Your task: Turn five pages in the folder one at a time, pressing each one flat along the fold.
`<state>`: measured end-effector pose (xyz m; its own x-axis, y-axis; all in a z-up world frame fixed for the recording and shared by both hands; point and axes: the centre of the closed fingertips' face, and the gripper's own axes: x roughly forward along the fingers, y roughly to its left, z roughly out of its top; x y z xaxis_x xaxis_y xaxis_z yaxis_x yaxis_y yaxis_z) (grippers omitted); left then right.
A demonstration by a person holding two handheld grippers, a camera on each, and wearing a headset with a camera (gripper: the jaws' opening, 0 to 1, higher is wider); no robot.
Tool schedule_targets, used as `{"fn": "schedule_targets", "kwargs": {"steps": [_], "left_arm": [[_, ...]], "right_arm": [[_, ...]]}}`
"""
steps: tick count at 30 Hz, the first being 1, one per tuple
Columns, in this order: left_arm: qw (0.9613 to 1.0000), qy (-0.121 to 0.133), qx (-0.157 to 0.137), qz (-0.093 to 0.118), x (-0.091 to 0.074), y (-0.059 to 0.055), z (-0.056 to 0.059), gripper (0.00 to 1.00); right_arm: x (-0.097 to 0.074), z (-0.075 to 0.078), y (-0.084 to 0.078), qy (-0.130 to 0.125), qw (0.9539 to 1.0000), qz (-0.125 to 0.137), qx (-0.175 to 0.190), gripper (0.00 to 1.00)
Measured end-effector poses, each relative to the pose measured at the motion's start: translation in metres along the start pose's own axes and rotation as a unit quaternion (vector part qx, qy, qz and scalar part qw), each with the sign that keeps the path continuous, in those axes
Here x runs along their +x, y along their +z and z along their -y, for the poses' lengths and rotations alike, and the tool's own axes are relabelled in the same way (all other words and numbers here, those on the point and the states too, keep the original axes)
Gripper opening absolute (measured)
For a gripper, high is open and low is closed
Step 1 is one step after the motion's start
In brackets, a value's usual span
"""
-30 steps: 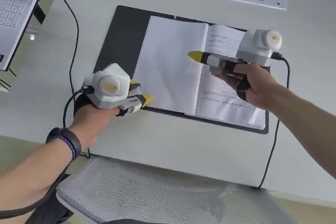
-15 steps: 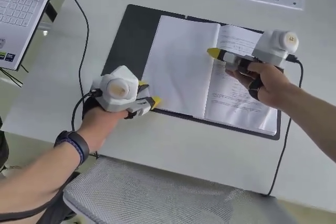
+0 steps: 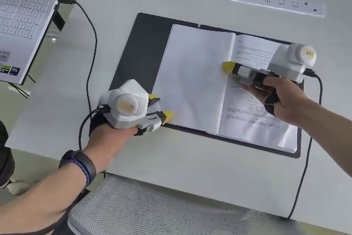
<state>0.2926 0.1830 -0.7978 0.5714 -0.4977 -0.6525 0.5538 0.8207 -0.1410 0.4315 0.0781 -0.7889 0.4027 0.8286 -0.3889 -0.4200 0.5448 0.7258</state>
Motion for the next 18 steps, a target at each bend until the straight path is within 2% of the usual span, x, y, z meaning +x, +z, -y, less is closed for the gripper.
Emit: {"fn": "schedule_targets", "kwargs": {"steps": [2, 8, 11, 12, 14, 18], "left_arm": [[1.0, -0.001, 0.001, -0.001, 0.0, 0.0, 0.001, 0.31], [1.0, -0.002, 0.001, -0.002, -0.001, 0.001, 0.001, 0.3], [1.0, -0.002, -0.002, -0.001, -0.001, 0.001, 0.001, 0.3], [1.0, -0.002, -0.002, -0.001, -0.001, 0.001, 0.001, 0.3], [1.0, -0.001, -0.003, 0.0, -0.001, 0.001, 0.001, 0.3], [1.0, -0.002, -0.004, -0.001, -0.001, 0.001, 0.001, 0.3]], "right_arm": [[0.003, 0.006, 0.004, -0.001, 1.0, 0.005, 0.002, 0.0], [0.007, 0.009, 0.017, -0.005, 0.9993, 0.03, 0.021, 0.0], [0.012, 0.023, 0.027, -0.013, 0.9985, 0.045, 0.03, 0.0], [0.014, 0.021, 0.022, -0.014, 0.9983, 0.048, 0.031, 0.0], [0.016, 0.021, 0.027, -0.017, 0.9973, 0.06, 0.04, 0.0], [0.022, 0.029, 0.042, -0.022, 0.9938, 0.087, 0.065, 0.0]]}}
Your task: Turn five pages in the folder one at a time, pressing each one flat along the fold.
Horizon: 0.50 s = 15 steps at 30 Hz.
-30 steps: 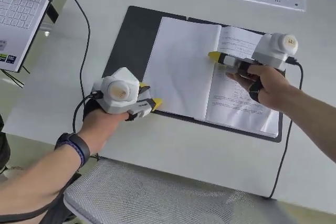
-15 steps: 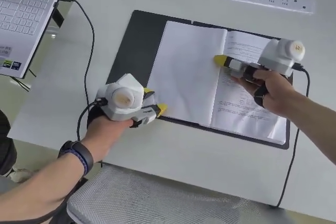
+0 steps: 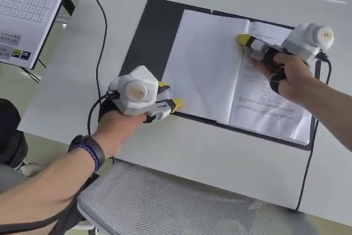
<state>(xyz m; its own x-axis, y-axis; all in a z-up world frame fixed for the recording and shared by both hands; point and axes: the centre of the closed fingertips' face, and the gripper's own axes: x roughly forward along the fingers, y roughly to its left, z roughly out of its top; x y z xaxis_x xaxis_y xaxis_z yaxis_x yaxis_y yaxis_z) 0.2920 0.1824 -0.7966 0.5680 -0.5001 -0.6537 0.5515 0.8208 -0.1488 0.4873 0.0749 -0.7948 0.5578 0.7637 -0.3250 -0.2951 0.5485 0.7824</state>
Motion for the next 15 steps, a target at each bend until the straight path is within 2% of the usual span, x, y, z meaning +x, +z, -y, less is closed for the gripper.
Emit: {"fn": "schedule_targets", "kwargs": {"steps": [5, 13, 15], "left_arm": [[1.0, -0.001, -0.002, -0.001, 0.002, -0.001, -0.002, 0.3], [1.0, 0.002, -0.009, 0.001, 0.003, -0.002, -0.003, 0.3], [0.9999, 0.002, -0.012, 0.002, 0.004, -0.002, -0.003, 0.3]], "right_arm": [[0.008, 0.007, 0.014, -0.007, 0.9997, 0.021, 0.013, 0.0], [0.025, 0.029, 0.045, -0.022, 0.997, 0.06, 0.044, 0.0], [0.028, 0.033, 0.048, -0.023, 0.9967, 0.061, 0.048, 0.0]]}}
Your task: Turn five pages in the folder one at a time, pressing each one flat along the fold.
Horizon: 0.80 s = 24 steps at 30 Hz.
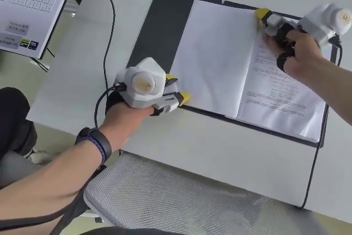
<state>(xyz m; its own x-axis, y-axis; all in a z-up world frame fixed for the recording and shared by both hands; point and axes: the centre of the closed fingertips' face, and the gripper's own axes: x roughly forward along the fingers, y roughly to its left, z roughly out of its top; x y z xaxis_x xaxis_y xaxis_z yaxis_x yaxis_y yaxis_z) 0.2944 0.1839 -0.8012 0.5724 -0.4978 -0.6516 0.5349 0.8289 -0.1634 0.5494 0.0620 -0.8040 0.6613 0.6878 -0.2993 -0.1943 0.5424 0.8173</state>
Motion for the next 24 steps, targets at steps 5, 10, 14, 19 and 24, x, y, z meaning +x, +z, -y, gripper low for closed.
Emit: {"fn": "schedule_targets", "kwargs": {"steps": [5, 10, 14, 19, 24], "left_arm": [[1.0, 0.0, -0.002, 0.0, 0.001, 0.0, 0.0, 0.31], [1.0, -0.001, -0.003, 0.0, 0.0, 0.0, 0.0, 0.31], [1.0, -0.002, -0.002, -0.001, 0.0, -0.001, 0.0, 0.31], [1.0, 0.0, -0.004, 0.0, 0.0, -0.001, -0.001, 0.3], [1.0, -0.002, -0.007, 0.001, 0.0, 0.0, 0.001, 0.32]], "right_arm": [[0.004, 0.005, 0.008, -0.007, 0.9999, 0.013, 0.009, 0.0], [0.004, 0.003, 0.007, -0.007, 0.9998, 0.012, 0.01, 0.0], [0.003, 0.003, 0.006, -0.007, 0.9999, 0.009, 0.006, 0.0], [-0.008, -0.008, -0.017, 0.03, 0.9983, -0.038, -0.033, 0.0], [-0.022, -0.014, -0.035, 0.048, 0.9949, -0.067, -0.058, 0.0]]}}
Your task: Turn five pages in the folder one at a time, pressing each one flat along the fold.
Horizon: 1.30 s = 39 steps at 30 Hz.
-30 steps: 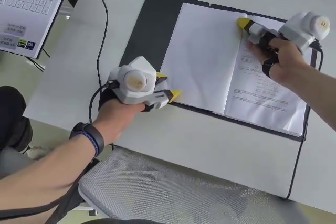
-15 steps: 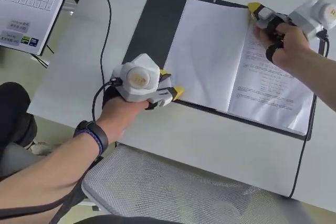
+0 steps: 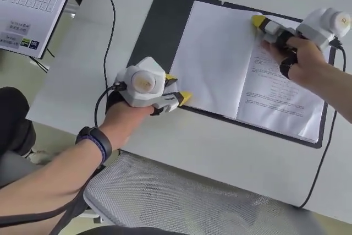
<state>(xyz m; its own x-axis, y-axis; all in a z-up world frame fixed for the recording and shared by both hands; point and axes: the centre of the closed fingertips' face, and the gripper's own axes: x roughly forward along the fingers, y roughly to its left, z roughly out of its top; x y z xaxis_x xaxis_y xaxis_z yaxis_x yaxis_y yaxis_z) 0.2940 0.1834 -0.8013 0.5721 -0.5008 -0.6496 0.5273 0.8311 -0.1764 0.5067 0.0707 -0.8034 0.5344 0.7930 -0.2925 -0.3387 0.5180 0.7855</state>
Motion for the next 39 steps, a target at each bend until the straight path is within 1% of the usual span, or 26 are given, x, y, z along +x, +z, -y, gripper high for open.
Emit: {"fn": "schedule_targets", "kwargs": {"steps": [5, 7, 9, 11, 13, 16, 18, 20, 21, 23, 25, 31, 36, 37, 39], "left_arm": [[1.0, 0.001, -0.003, 0.001, 0.001, 0.0, 0.0, 0.32], [1.0, 0.001, -0.002, 0.0, 0.001, -0.001, 0.0, 0.32], [1.0, 0.0, -0.001, 0.0, 0.0, 0.0, 0.0, 0.32], [1.0, -0.001, 0.0, -0.001, 0.0, 0.0, 0.0, 0.32], [1.0, -0.001, -0.002, -0.001, 0.0, 0.0, 0.001, 0.32], [1.0, -0.002, 0.0, -0.002, -0.001, 0.0, 0.001, 0.32], [1.0, -0.003, -0.001, -0.002, -0.001, 0.0, 0.002, 0.32], [1.0, -0.004, -0.001, -0.003, -0.001, 0.0, 0.002, 0.32], [1.0, -0.004, -0.001, -0.003, -0.001, 0.0, 0.002, 0.32], [1.0, -0.004, -0.001, -0.003, -0.002, 0.001, 0.003, 0.32], [1.0, -0.003, -0.001, -0.003, -0.002, 0.001, 0.003, 0.32], [1.0, -0.005, -0.001, -0.002, -0.002, 0.001, 0.002, 0.31], [1.0, -0.005, 0.0, -0.002, 0.0, 0.0, 0.001, 0.31], [1.0, -0.005, 0.0, -0.002, 0.0, -0.001, 0.001, 0.31], [1.0, -0.005, -0.002, -0.001, 0.001, -0.001, 0.0, 0.31]], "right_arm": [[-0.014, -0.014, -0.019, 0.013, 0.9997, -0.016, -0.009, 0.0], [-0.017, -0.017, -0.023, 0.017, 0.9995, -0.022, -0.012, 0.0], [-0.016, -0.015, -0.023, 0.019, 0.9992, -0.029, -0.018, 0.0], [-0.021, -0.02, -0.032, 0.022, 0.9986, -0.039, -0.029, 0.0], [-0.025, -0.021, -0.038, 0.026, 0.9983, -0.044, -0.028, 0.0], [-0.035, -0.032, -0.051, 0.031, 0.9981, -0.046, -0.027, 0.0], [-0.04, -0.036, -0.057, 0.033, 0.998, -0.047, -0.024, 0.0], [-0.046, -0.044, -0.065, 0.036, 0.9978, -0.05, -0.023, 0.0], [-0.05, -0.049, -0.071, 0.039, 0.9973, -0.056, -0.026, 0.0], [-0.055, -0.054, -0.078, 0.042, 0.997, -0.06, -0.025, 0.0], [-0.062, -0.062, -0.091, 0.051, 0.9954, -0.075, -0.032, 0.0], [-0.077, -0.073, -0.11, 0.056, 0.9949, -0.081, -0.025, 0.0], [-0.088, -0.082, -0.128, 0.062, 0.993, -0.097, -0.027, 0.0], [-0.09, -0.085, -0.133, 0.065, 0.992, -0.104, -0.031, 0.0], [-0.095, -0.087, -0.139, 0.065, 0.9917, -0.107, -0.029, 0.0]]}}
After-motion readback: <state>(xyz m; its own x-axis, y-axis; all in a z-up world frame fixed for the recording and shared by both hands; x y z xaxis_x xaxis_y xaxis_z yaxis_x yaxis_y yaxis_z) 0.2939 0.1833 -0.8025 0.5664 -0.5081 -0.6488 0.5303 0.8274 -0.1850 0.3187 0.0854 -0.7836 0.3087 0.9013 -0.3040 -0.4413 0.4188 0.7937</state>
